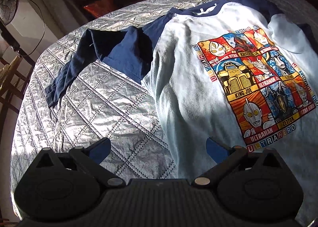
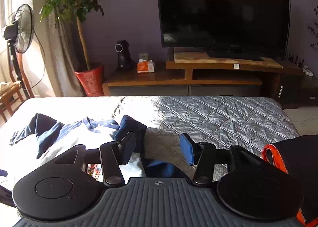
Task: Fold clothes
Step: 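Move the right gripper to the navy sleeve cuff and grasp it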
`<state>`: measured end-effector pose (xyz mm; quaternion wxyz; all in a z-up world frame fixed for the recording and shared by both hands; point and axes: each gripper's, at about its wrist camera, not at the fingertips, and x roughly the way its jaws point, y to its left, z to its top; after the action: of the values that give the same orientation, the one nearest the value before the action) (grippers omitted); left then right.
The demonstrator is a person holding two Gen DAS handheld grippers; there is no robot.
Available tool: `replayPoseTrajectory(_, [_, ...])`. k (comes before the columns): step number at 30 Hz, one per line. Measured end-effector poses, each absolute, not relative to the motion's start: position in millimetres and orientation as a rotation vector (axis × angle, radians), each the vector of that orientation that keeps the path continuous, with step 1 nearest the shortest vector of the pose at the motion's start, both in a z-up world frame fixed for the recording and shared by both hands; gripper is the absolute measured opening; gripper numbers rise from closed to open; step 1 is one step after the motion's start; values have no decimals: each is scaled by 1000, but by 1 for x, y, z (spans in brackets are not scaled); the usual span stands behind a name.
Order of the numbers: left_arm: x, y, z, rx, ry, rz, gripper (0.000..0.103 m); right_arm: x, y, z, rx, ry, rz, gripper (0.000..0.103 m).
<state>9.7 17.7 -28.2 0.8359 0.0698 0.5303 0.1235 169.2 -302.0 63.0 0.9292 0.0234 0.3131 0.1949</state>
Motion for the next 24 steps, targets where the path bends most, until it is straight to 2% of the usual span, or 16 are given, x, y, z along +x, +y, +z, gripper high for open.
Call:
replayPoseTrajectory(3, [19, 26, -26, 95, 1117, 280, 102, 230, -283, 40, 146, 759, 463, 60])
replayPoseTrajectory(6, [27, 26, -24, 97, 1101, 266, 102, 263, -241, 10, 35, 818, 539, 66])
replayPoseTrajectory(8, [30, 28, -27, 104, 1104, 252, 102, 275, -221, -8, 13, 852, 556, 64])
replayPoseTrajectory(10, [32, 33, -31, 100, 1117, 244, 102, 280, -212, -20, 20, 845, 508, 47])
replayPoseTrajectory(12, [33, 40, -37, 84, 1141, 244, 102, 283, -215, -32, 26, 900, 449, 4])
replayPoseTrajectory(14, [36, 45, -39, 85, 1154, 253, 101, 285, -223, -40, 23, 941, 387, 4])
replayPoseTrajectory(20, [39, 50, -16, 0, 1087, 247, 102, 278, -297, -12, -15, 802, 39, 4])
replayPoseTrajectory(24, [37, 44, -10, -14, 1070, 235, 102, 267, -318, 0, -83, 791, -16, 8])
